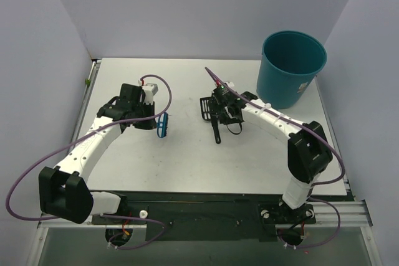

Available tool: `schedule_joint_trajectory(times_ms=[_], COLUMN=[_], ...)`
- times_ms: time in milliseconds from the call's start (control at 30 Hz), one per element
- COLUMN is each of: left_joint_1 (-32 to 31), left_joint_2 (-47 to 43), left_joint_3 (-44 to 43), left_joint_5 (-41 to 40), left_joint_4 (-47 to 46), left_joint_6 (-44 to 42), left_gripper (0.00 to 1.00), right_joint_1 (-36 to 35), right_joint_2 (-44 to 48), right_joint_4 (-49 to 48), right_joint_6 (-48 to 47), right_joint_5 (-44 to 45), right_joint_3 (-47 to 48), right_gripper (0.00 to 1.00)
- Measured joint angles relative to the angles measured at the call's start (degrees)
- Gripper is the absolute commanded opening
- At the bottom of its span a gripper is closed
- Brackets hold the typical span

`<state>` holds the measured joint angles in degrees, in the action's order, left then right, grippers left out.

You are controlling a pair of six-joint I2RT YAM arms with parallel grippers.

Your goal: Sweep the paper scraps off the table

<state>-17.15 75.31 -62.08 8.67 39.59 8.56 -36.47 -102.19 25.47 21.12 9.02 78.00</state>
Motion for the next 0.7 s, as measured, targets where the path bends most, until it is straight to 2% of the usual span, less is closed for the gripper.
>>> schedule_joint_trajectory(times_ms=[100,400,567,700], left_joint_1=[0.0,0.0,0.0,0.0], left_joint_2=[0.1,0.4,0.4,0.4], left_joint_3=[0.0,0.2,2.4,6.6], left_joint_5=[0.1,1.7,7.6,11.5], left_joint_4=[0.0,-0.5,-5.3,-13.6], left_joint_6=[0.0,0.7,6.5,14.6], left_gripper=[0.00,0.00,0.00,0.00], right_joint_1=[0.0,0.0,0.0,0.0], right_joint_2=[4.7,24.9,31.2,34.5], right_joint_4=[-2.1,-13.1,-18.8,-22.4], right_joint_6=[-0.1,1.4,2.4,3.1], right_joint_5=[0.9,4.5,7.1,8.9], right_joint_3=[-5.3,-28.9,-36.7,-39.6], right_gripper=[0.76,0.73,0.72,0.71])
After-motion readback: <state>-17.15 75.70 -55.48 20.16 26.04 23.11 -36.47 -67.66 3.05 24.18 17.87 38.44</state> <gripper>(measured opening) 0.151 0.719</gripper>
